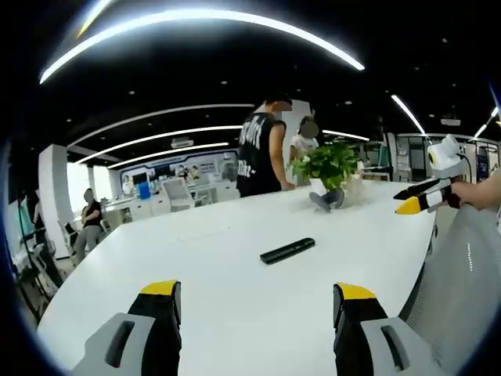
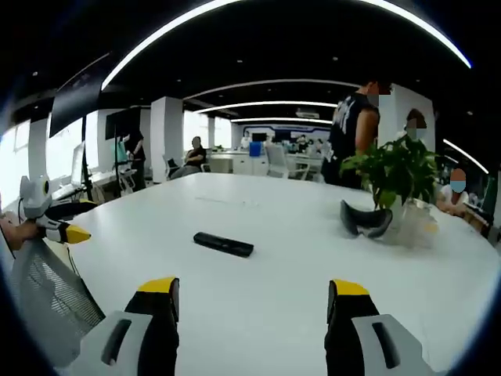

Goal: Press the specified remote control buttons in sequence, fully releasing each button before pressing the next.

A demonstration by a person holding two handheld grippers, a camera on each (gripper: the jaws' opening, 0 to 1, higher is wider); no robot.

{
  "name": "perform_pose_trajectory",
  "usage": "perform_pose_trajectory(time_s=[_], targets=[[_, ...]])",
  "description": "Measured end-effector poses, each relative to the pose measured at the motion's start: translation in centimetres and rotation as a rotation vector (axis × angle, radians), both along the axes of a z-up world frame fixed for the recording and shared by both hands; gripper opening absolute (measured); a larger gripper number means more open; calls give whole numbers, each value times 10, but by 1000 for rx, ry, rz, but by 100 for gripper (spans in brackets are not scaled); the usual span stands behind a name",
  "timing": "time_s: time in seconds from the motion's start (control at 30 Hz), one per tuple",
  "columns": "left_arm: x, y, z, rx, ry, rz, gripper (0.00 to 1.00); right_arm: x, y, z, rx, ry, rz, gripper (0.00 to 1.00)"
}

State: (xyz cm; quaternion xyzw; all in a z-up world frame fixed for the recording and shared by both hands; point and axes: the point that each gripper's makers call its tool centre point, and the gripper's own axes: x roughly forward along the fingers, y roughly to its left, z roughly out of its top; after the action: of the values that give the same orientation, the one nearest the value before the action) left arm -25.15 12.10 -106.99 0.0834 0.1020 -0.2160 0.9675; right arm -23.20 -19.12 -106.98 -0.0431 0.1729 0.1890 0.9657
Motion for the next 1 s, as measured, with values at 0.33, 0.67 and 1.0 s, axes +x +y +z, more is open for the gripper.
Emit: perform_pose_trajectory(time_s=[0.33, 0.67, 1.0], targets=[[0, -1, -1, 0, 4, -8, 82, 0, 1, -1, -2, 4, 6, 76], [0, -1, 0, 0, 0, -5, 82, -1, 4, -3, -4, 12, 24, 76], [0, -1, -1, -3, 7, -10, 81, -2, 3, -9, -20, 38, 20, 76]])
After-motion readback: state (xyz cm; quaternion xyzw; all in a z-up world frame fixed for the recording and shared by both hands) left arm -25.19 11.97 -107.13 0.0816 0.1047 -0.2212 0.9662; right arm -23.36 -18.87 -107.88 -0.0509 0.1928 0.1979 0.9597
